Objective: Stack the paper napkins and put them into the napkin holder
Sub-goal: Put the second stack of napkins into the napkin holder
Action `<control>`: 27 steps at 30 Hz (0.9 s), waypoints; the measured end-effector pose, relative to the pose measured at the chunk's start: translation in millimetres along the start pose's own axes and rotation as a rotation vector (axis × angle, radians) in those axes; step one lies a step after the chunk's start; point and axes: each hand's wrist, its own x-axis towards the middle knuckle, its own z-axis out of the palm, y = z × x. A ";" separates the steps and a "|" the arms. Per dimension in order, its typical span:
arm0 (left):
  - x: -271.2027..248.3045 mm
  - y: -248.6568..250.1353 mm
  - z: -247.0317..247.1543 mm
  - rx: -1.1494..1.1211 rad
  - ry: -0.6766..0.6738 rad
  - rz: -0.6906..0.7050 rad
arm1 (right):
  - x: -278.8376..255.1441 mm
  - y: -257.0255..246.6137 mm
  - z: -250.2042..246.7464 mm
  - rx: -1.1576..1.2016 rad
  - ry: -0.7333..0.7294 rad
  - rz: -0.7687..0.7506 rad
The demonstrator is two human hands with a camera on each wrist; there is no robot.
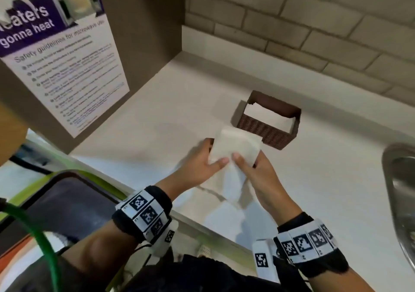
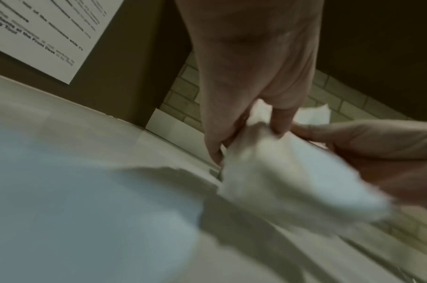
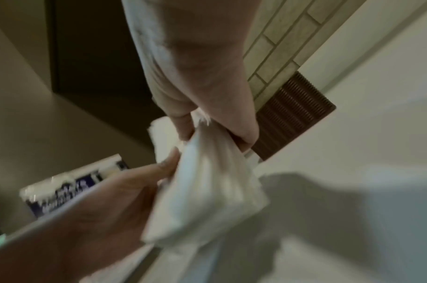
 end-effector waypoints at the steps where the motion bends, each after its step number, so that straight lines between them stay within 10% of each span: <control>1: 1.6 7.0 -1.8 -0.071 -0.006 -0.055 | 2.4 -6.4 -4.9 0.095 -0.013 0.013; 9: 14.1 42.0 18.5 -0.836 0.022 -0.204 | 17.5 -38.7 -26.2 0.830 -0.068 0.177; 27: 33.0 27.1 23.2 -0.302 -0.072 -0.185 | 24.0 -0.8 -81.4 0.197 0.008 0.152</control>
